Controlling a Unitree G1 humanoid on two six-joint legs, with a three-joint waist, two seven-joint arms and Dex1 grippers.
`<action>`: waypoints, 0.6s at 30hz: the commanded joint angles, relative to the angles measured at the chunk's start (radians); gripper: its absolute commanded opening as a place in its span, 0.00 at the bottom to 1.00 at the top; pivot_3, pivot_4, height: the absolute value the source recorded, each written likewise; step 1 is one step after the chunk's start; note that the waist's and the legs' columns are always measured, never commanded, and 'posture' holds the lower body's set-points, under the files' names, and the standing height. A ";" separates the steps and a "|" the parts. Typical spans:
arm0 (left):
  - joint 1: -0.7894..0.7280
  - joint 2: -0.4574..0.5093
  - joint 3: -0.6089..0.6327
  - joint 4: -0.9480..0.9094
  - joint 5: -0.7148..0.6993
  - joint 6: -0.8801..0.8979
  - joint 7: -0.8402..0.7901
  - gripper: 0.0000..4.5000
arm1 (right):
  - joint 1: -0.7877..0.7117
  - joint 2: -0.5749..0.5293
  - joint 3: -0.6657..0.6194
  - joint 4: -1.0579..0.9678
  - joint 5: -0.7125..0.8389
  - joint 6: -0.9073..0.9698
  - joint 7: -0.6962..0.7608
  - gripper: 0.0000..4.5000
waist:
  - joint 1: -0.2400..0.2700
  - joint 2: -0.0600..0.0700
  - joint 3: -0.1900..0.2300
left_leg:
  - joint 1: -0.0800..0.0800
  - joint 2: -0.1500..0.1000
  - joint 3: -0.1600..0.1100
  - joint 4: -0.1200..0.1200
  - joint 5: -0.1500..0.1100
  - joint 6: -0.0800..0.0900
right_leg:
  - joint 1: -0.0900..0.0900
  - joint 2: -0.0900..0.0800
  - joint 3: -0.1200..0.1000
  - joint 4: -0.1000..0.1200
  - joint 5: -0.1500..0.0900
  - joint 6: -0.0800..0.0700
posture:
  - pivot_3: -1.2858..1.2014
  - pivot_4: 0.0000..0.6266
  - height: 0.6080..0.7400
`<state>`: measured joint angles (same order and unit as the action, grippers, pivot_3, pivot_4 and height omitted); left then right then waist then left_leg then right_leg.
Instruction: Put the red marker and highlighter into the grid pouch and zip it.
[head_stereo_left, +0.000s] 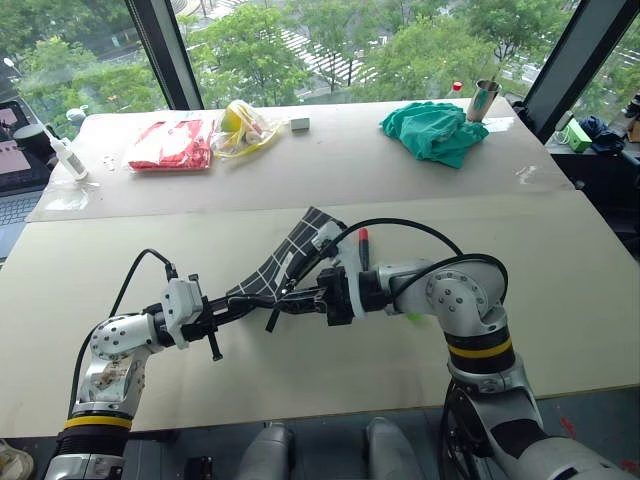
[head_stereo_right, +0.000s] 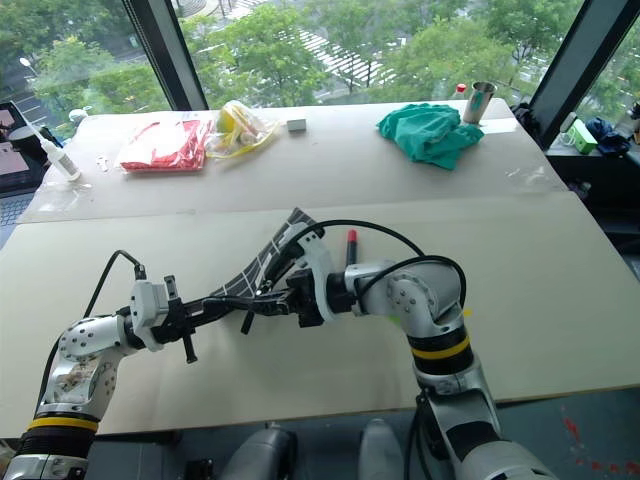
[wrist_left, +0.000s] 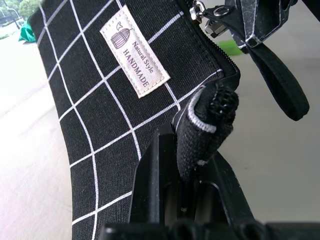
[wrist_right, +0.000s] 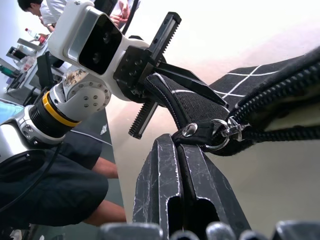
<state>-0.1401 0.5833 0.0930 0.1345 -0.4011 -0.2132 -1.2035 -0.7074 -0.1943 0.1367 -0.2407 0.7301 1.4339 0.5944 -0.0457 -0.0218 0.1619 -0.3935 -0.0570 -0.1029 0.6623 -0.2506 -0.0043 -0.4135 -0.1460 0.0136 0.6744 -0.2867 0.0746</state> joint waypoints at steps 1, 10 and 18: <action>0.001 -0.002 0.009 -0.038 -0.021 0.003 0.008 0.00 | 0.002 -0.029 0.065 -0.009 -0.009 -0.036 0.023 0.02 | 0.000 0.000 0.000 | 0.000 0.000 0.000 0.000 0.000 0.000 | 0.000 0.000 0.000 0.000 0.000 0.000 | 0.52 0.24 1.00; 0.008 -0.002 0.009 -0.034 -0.020 0.000 0.014 0.00 | -0.012 -0.010 0.041 0.021 -0.012 -0.092 0.017 0.20 | -0.001 0.000 0.000 | 0.000 0.000 0.000 0.000 0.000 0.000 | -0.001 0.000 0.000 0.001 0.000 0.000 | 0.52 0.24 1.00; -0.009 -0.011 0.024 -0.012 -0.021 -0.007 0.031 0.00 | 0.040 -0.183 0.021 -0.115 0.002 -0.128 0.104 0.80 | 0.006 0.000 0.000 | -0.001 0.000 0.000 0.000 0.000 0.000 | -0.001 0.000 0.000 0.000 0.000 0.000 | 0.52 0.24 1.00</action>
<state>-0.1411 0.5731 0.0937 0.1321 -0.4002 -0.2128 -1.1865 -0.6762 -0.3176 0.1916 -0.2968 0.7232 1.3474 0.6582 -0.0401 -0.0219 0.1619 -0.3950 -0.0574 -0.1030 0.6631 -0.2505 -0.0042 -0.4143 -0.1462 0.0135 0.6745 -0.2867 0.0746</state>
